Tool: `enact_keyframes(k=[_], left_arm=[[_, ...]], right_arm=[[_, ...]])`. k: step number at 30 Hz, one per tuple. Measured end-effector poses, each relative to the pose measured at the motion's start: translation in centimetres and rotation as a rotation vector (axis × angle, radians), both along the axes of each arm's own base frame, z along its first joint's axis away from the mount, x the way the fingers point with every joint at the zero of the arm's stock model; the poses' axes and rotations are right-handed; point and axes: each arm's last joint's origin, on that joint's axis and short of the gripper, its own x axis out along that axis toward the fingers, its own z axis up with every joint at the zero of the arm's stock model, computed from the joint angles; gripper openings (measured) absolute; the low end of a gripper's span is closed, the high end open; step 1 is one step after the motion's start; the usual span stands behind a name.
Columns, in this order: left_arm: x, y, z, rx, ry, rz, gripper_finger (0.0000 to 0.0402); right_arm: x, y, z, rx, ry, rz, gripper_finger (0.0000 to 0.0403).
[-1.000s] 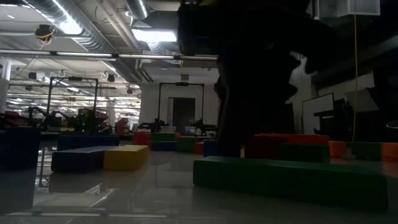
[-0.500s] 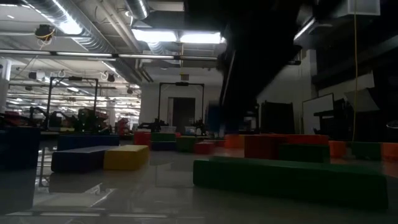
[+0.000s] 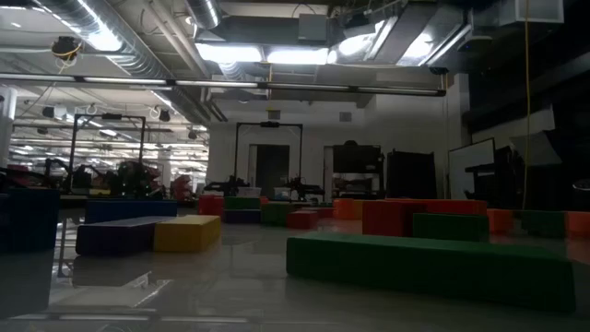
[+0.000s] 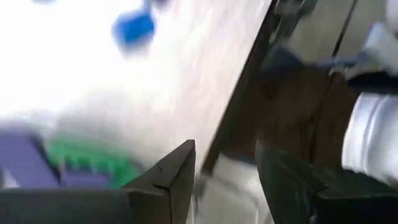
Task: Sort blocks by size
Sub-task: Put the small blue game piece into the right transparent bin, then put the large blue game piece into the left transparent bin
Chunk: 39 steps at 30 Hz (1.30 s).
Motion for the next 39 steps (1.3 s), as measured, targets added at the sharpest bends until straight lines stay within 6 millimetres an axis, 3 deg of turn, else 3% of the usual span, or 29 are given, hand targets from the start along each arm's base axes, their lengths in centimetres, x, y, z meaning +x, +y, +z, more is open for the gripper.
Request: enact_keyframes(k=[3,8,16,26,39], left_arm=[[1.2,1.1,0.1,0.087,-0.101,0.033,0.0152],[3.1,3.4,0.2,0.284,-0.225,0.135,0.0152],[5.8,6.5,-0.9,0.419,-0.222,0.255,0.0152],[7.7,8.5,-3.2,0.473,-0.112,0.336,0.0152],[9.5,7.8,-8.2,0.435,0.098,0.288,0.0152]], right_arm=[[-2.2,1.8,0.9,0.021,0.026,0.0,0.0143],[-5.8,5.1,0.5,0.011,0.124,-0.005,0.0146],[-8.9,8.1,-0.4,0.006,0.212,-0.075,0.0185],[-9.4,8.3,-0.8,-0.052,0.196,-0.085,0.0201],[-9.2,8.2,-0.7,-0.084,0.148,-0.085,0.0202]])
